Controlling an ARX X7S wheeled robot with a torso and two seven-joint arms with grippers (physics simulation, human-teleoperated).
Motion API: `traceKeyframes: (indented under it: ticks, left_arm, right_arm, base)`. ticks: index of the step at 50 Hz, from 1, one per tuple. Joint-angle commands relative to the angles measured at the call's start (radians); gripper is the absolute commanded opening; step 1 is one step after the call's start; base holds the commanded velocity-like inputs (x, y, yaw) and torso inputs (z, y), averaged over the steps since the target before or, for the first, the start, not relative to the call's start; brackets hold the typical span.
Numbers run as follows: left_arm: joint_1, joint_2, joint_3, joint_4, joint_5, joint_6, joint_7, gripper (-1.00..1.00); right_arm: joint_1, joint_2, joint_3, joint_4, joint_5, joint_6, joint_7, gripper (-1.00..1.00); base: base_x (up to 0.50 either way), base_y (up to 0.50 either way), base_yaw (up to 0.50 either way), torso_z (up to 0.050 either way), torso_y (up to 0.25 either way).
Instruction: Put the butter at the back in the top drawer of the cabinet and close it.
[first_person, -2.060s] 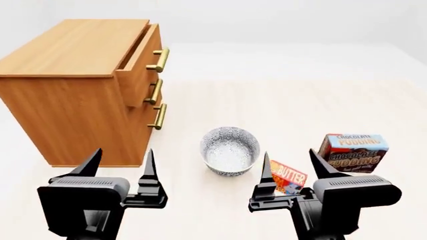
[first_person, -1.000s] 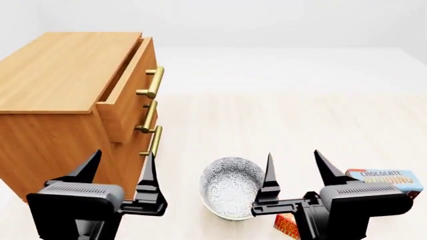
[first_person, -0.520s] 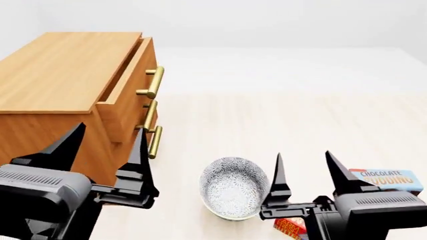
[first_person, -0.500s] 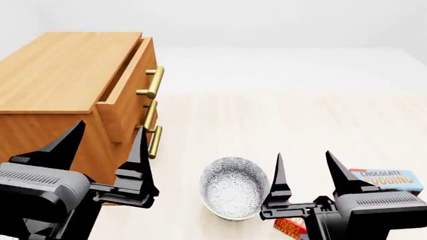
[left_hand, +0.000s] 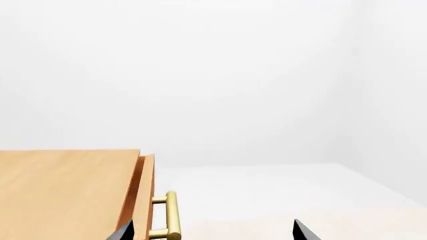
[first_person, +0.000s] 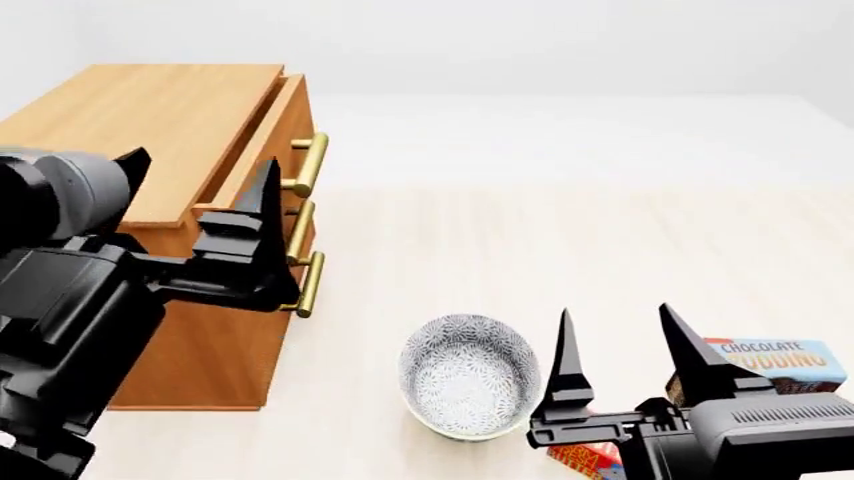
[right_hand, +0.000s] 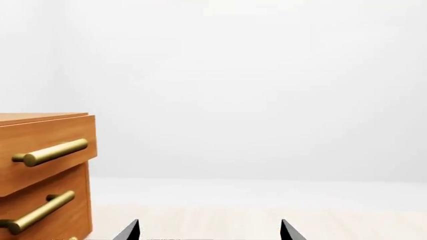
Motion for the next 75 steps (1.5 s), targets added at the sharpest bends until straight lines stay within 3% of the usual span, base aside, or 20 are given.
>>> traceKeyframes:
  ticks: [1,14,23,33,43,55,75]
  left_arm:
    - [-0.446,0.037,0.146,-0.21,-0.323,-0.195,-0.139,1.0]
    - [-0.84,0.206,0.389,-0.691,-0.532,-0.483,-0.237,1.0]
    - [-0.981,0.315,0.531,-0.962,-0.607,-0.613,-0.274,1.0]
    - [-1.115,0.455,0.666,-1.301,-0.61,-0.757,-0.239,1.0]
    - [-1.185,0.574,0.741,-1.575,-0.531,-0.864,-0.112,1.0]
    - [-1.229,0.683,0.809,-1.755,-0.417,-0.925,0.025,1.0]
    - [-1.211,0.754,0.864,-1.856,-0.333,-0.942,0.173,1.0]
  right_arm:
    - [0.002,0.012,0.0,0.005,0.017,-0.003,-0.006,1.0]
    - [0.008,0.019,0.003,0.015,0.042,-0.002,-0.009,1.0]
    - [0.009,0.023,0.002,0.017,0.046,-0.003,-0.005,1.0]
    - [0.01,0.029,-0.003,0.019,0.048,-0.002,-0.002,1.0]
    - [0.01,0.034,-0.005,0.02,0.052,-0.002,0.0,1.0]
    - [0.016,0.039,-0.006,0.026,0.063,0.002,0.002,1.0]
    - [0.024,0.048,-0.007,0.036,0.077,0.003,0.002,1.0]
  base:
    - [0.0,0.0,0.0,0.0,0.0]
    - [0.0,0.0,0.0,0.0,0.0]
    - [0.0,0.0,0.0,0.0,0.0]
    - [0.0,0.0,0.0,0.0,0.0]
    - [0.0,0.0,0.0,0.0,0.0]
    - [0.0,0.0,0.0,0.0,0.0]
    - [0.0,0.0,0.0,0.0,0.0]
